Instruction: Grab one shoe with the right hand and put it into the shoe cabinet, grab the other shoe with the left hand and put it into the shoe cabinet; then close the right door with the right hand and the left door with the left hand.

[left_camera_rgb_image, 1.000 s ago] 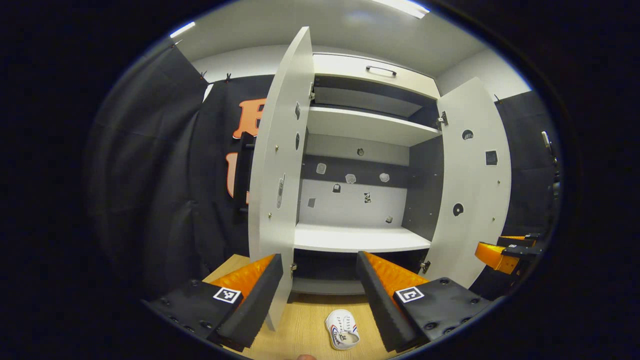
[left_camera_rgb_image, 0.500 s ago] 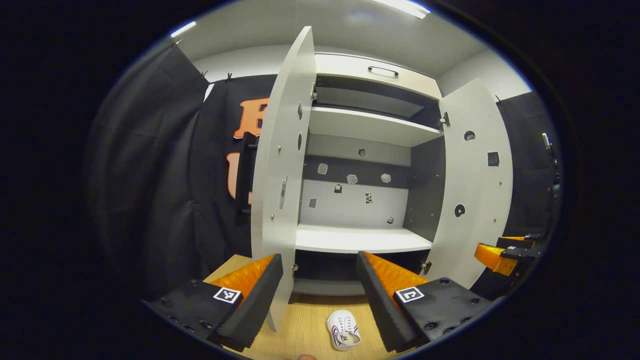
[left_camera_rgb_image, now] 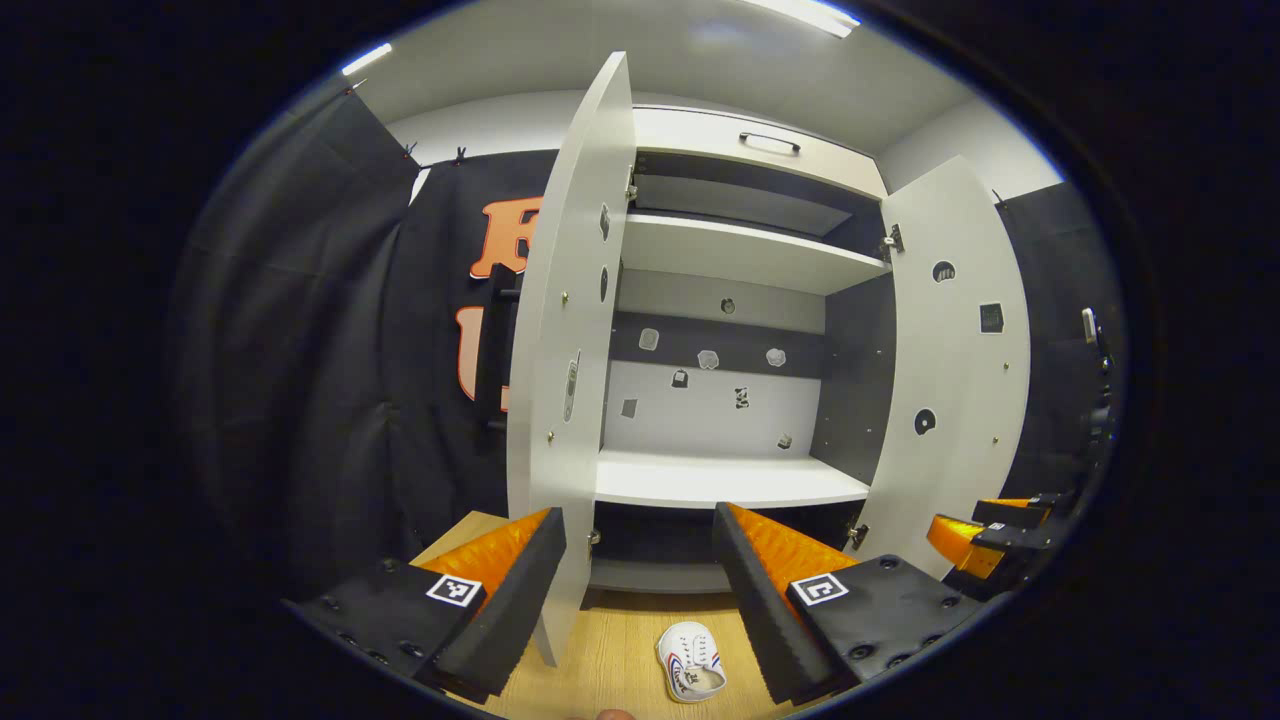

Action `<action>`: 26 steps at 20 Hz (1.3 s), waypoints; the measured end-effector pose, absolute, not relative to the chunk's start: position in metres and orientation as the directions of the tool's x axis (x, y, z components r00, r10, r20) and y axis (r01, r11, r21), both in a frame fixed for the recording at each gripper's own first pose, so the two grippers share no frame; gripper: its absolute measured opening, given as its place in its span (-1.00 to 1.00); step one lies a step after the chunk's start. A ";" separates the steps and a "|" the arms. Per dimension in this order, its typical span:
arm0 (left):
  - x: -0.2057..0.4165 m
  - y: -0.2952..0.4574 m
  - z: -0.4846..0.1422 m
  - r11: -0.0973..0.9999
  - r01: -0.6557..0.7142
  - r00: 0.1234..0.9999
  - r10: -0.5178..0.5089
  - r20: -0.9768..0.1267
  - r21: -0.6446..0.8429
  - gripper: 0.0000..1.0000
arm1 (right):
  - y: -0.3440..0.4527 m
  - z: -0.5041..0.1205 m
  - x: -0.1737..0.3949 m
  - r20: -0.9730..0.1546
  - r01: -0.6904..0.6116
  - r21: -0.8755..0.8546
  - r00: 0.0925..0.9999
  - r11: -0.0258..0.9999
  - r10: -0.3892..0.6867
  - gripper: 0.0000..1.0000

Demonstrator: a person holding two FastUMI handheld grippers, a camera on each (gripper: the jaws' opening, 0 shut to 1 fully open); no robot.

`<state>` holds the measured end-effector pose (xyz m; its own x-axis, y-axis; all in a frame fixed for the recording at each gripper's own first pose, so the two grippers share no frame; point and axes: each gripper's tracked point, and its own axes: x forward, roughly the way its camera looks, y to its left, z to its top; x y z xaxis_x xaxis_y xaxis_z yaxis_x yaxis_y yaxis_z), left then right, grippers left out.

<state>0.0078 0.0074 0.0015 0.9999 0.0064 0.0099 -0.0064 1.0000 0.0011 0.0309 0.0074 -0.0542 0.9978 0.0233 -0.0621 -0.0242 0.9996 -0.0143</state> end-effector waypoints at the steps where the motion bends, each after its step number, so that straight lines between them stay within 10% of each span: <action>1: 0.008 0.006 0.002 1.000 -0.003 1.000 0.003 0.009 0.002 0.92 | 0.007 -0.069 0.035 -0.085 -0.024 -0.014 0.996 1.000 0.023 0.88; 18: 0.014 0.010 -0.022 0.999 -0.027 0.999 0.029 -0.047 0.039 0.93 | -0.027 -0.350 0.091 -0.492 0.022 -0.055 0.869 0.998 -0.046 0.88; 26: 0.017 0.013 -0.033 0.998 -0.035 0.997 0.038 -0.073 0.055 0.99 | -0.024 -0.403 0.105 -0.610 0.006 -0.062 0.792 0.998 -0.043 0.44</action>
